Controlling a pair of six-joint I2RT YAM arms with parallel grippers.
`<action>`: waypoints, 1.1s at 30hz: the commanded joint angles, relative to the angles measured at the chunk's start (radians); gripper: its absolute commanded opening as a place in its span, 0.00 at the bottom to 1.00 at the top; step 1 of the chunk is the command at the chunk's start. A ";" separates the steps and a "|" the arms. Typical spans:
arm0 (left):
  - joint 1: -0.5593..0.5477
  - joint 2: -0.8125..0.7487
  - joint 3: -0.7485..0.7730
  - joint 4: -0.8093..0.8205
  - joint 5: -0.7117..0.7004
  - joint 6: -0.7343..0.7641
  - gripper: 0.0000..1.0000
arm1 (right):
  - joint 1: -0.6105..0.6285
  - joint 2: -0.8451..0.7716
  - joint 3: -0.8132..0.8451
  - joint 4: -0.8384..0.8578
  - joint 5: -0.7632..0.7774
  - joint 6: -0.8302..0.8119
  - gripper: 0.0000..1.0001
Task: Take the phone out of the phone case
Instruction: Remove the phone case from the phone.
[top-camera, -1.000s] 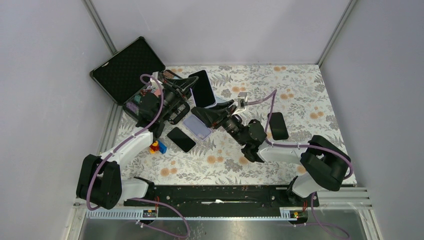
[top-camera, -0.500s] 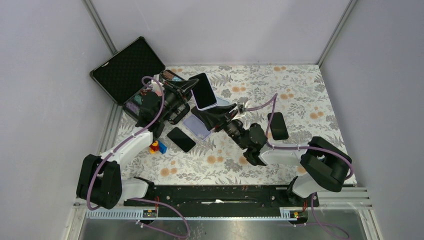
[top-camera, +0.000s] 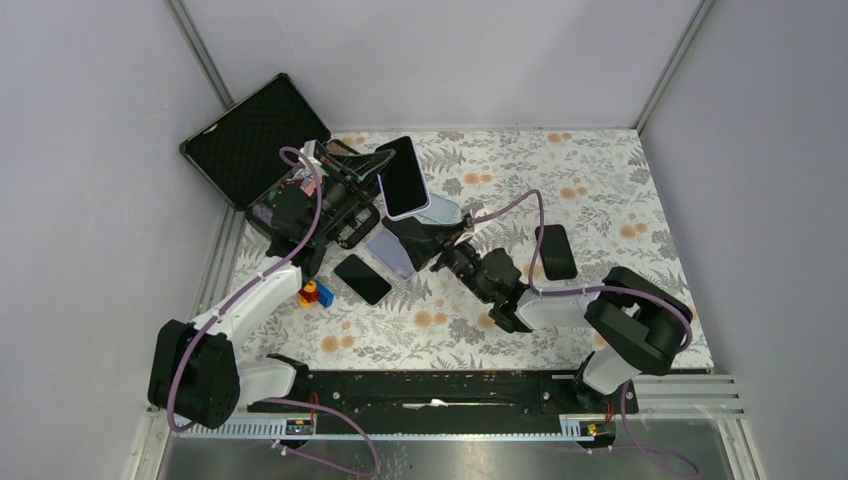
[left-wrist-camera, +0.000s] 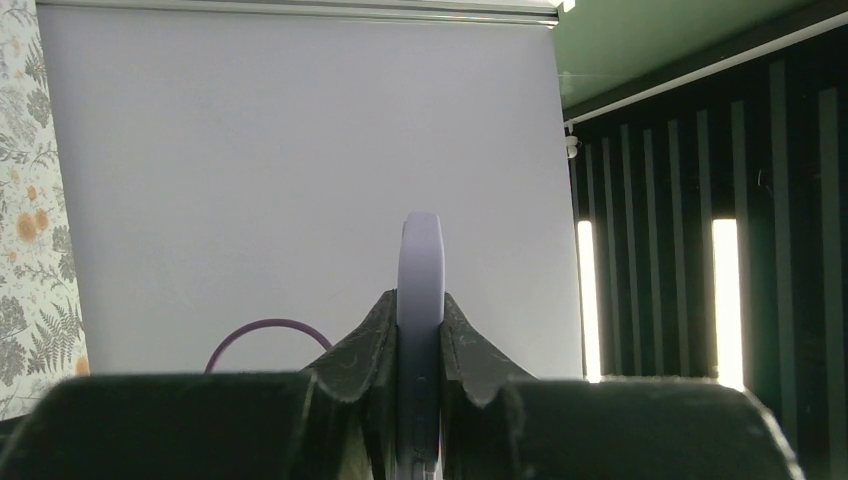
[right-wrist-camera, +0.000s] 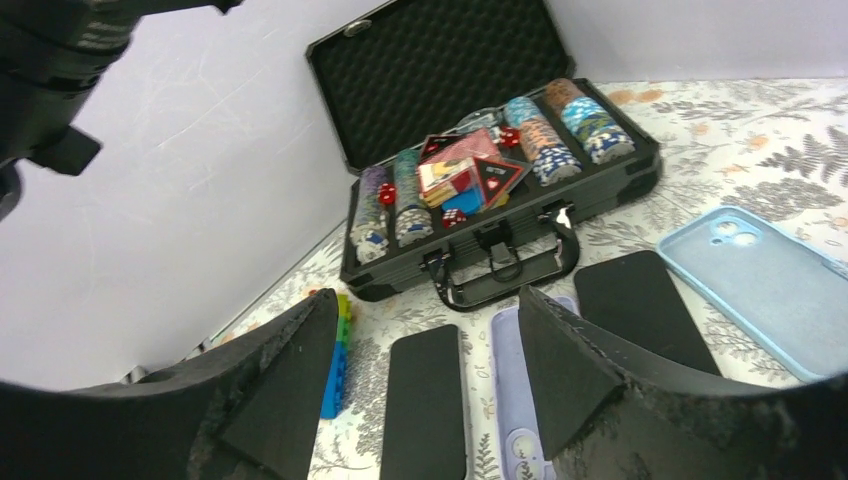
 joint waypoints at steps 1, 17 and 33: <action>0.000 -0.019 0.043 0.104 -0.006 -0.010 0.00 | -0.001 -0.053 0.017 0.092 -0.123 -0.001 0.75; 0.001 0.029 -0.017 0.358 -0.093 0.130 0.00 | -0.001 -0.127 0.138 0.232 -0.180 0.140 0.75; 0.000 0.063 -0.026 0.515 -0.126 0.092 0.00 | 0.000 -0.063 0.197 0.229 -0.196 0.190 0.59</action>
